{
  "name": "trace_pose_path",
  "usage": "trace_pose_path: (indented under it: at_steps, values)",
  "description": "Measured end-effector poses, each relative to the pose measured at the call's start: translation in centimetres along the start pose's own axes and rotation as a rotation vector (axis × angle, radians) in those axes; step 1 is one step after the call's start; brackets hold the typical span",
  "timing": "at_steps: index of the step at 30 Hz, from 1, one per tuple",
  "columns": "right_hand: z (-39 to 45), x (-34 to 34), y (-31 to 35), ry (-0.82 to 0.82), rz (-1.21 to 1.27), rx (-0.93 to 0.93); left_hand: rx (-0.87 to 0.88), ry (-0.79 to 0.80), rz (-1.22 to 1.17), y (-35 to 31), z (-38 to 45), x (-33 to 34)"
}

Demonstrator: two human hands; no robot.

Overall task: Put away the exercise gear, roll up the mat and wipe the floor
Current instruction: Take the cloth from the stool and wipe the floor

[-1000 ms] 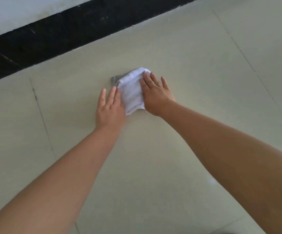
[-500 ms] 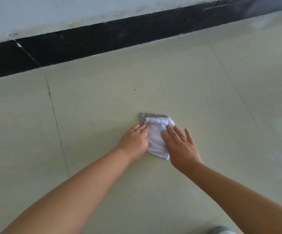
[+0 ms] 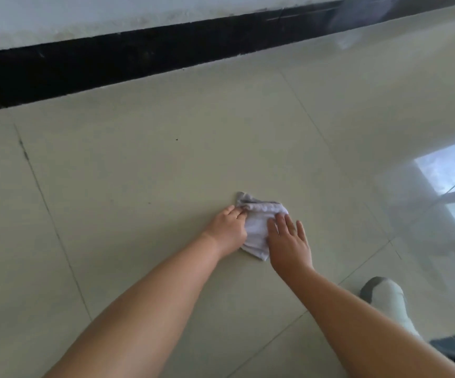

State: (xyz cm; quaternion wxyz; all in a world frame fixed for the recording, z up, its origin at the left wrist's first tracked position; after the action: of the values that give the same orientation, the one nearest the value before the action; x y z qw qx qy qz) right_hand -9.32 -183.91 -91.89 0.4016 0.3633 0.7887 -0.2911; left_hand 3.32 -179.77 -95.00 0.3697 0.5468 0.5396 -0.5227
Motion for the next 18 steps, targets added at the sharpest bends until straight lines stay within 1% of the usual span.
trace_pose_path:
  at_steps: [2, 3, 4, 5, 8, 10, 13, 16, 18]
  values:
    - [2.6, -1.0, -0.4, -0.030, -0.006, -0.053, -0.043, 0.092, 0.125, 0.9, 1.1, -1.3]
    - [4.1, -1.7, -0.3, -0.043, -0.005, -0.081, -0.045, 0.109, 0.208, 2.0, 2.1, -1.3]
    - [5.6, -2.3, 0.1, -0.060, 0.011, -0.103, -0.043, 0.158, 0.252, 3.1, 3.2, -1.5]
    - [7.3, -3.0, 0.7, -0.077, 0.038, -0.123, -0.105, 0.232, 0.228, 4.4, 4.0, -2.3]
    - [12.4, -5.1, 3.2, -0.149, 0.155, -0.201, -0.249, 0.328, 0.343, 8.2, 5.2, -4.2]
    - [15.1, -6.4, 4.2, -0.183, 0.190, -0.253, -0.310, 0.331, 0.335, 10.2, 5.8, -4.8]
    - [17.2, -8.0, 6.7, -0.189, 0.225, -0.350, -0.432, 0.313, 0.303, 12.7, 4.6, -6.5]
    - [17.3, -9.2, 12.1, -0.164, 0.230, -0.525, -0.548, 0.325, 0.324, 15.2, 0.5, -7.5]
    - [16.0, -9.4, 16.1, -0.146, 0.205, -0.664, -0.638, 0.316, 0.291, 15.5, -4.0, -7.2]
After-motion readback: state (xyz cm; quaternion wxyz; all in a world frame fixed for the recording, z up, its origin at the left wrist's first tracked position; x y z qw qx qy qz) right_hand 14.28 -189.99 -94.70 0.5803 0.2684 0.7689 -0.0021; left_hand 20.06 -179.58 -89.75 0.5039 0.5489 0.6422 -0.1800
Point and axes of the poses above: each hand's wrist, its own z-axis towards the middle knuckle, its own x-axis out of the palm, y = z × x, the point moved 2 cm from there along z, towards the middle knuckle, and after that the axes turned 4 degrees about x, right-handed, at the moved point
